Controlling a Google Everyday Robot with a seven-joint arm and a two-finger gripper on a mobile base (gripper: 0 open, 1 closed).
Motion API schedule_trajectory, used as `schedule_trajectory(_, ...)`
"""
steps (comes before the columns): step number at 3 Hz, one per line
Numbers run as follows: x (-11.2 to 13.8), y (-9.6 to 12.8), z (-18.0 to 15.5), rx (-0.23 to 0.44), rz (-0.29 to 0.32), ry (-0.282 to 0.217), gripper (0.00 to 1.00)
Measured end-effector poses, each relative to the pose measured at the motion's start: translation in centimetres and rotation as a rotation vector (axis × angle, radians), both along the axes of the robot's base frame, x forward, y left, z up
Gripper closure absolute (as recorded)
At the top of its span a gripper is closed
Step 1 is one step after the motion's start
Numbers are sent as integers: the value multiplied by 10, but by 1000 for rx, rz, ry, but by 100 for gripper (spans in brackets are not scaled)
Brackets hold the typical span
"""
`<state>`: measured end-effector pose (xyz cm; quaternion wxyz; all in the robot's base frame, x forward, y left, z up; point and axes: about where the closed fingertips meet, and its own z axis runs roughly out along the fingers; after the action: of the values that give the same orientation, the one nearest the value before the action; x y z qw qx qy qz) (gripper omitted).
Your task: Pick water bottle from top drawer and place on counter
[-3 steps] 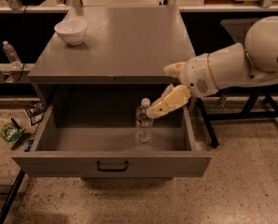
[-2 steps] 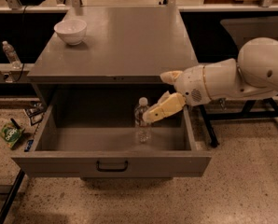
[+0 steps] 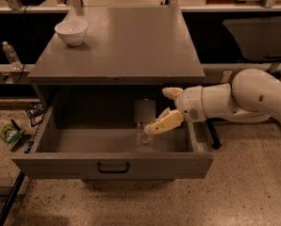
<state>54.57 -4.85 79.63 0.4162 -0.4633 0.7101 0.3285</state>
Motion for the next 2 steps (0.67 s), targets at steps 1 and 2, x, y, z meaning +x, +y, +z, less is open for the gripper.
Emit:
schedule_trajectory(1,13,-9,-26,16,-40,-17,0)
schedule_trajectory(2,22,-5,-38,34,-49,-34,0)
